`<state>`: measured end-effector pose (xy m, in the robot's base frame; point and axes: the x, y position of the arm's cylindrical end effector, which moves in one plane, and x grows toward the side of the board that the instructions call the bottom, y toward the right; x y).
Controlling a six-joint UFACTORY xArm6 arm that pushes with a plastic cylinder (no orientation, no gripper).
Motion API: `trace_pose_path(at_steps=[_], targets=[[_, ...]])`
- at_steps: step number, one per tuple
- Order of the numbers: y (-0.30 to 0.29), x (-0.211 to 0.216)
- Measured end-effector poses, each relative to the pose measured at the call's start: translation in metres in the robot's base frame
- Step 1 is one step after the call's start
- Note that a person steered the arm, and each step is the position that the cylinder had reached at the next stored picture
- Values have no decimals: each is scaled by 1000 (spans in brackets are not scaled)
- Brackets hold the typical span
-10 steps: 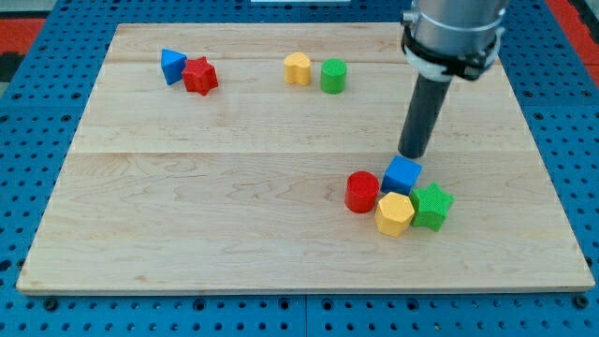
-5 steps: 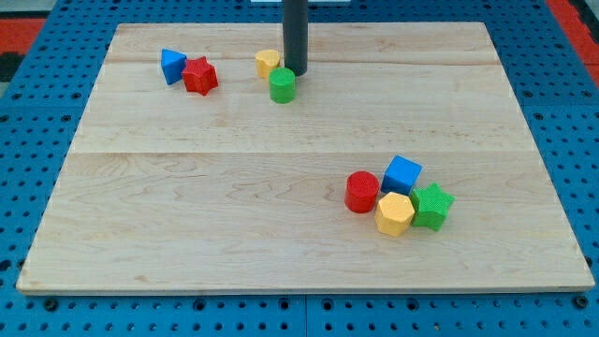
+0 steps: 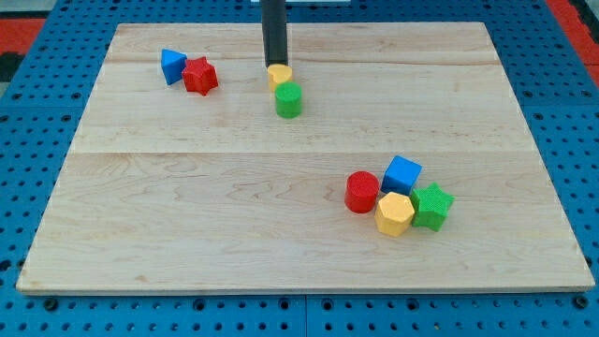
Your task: Push the green circle into the blue cube
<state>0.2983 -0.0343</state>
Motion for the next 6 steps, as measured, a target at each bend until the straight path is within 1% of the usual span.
trace_pose_path(at_steps=[2,4,5,6], targets=[[15,52],[30,116],[85,119],[94,142]])
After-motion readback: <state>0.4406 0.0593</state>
